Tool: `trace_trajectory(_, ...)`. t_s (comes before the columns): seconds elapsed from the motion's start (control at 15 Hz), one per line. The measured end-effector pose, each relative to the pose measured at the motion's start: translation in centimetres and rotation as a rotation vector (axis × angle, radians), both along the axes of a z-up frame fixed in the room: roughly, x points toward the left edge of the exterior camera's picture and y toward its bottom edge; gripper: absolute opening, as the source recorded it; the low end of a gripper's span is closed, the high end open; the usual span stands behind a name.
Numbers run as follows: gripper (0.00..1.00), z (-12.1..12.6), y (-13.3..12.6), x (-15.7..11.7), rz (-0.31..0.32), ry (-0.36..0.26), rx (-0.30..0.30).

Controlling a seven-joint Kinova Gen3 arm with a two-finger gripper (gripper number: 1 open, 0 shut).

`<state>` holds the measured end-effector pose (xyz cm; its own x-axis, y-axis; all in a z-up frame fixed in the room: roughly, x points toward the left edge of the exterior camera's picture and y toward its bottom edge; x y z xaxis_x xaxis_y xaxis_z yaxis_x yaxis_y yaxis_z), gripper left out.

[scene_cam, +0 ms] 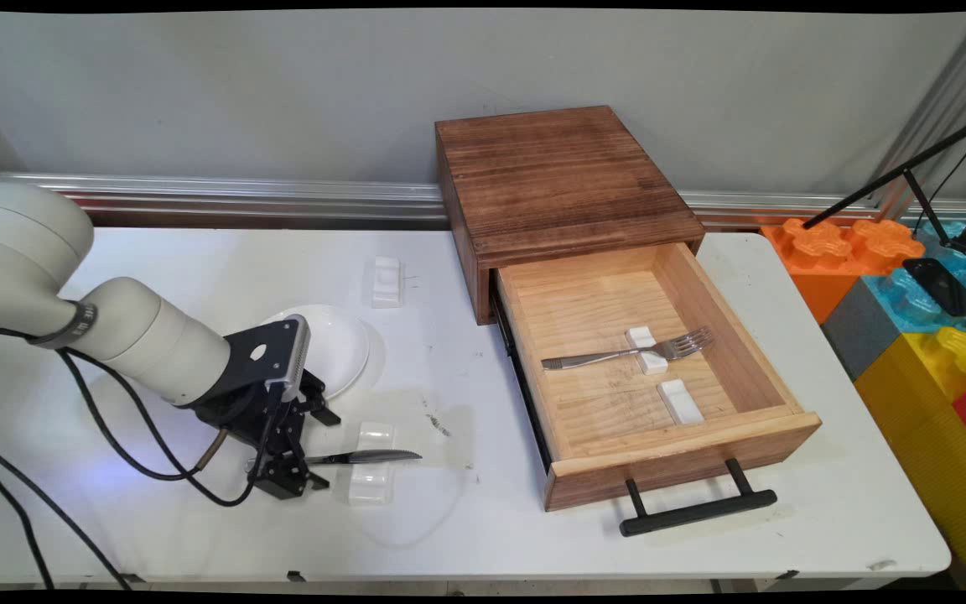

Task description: Pick up the knife from the right of the white plate, then place the picked object into the drawer

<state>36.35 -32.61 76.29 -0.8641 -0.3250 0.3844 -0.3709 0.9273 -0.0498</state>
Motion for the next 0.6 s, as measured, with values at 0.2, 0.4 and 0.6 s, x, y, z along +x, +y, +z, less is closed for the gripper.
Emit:
trace_trajectory(0.2, 0.0, -0.15, -0.16, 0.01, 0.001, 0.002, 0.003)
trace_trajectory(0.4, 0.0, -0.24, -0.25, 0.11, 0.001, 0.001, 0.009)
trace_trajectory(0.6, 0.0, -0.22, -0.25, 0.32, 0.002, 0.0, 0.019)
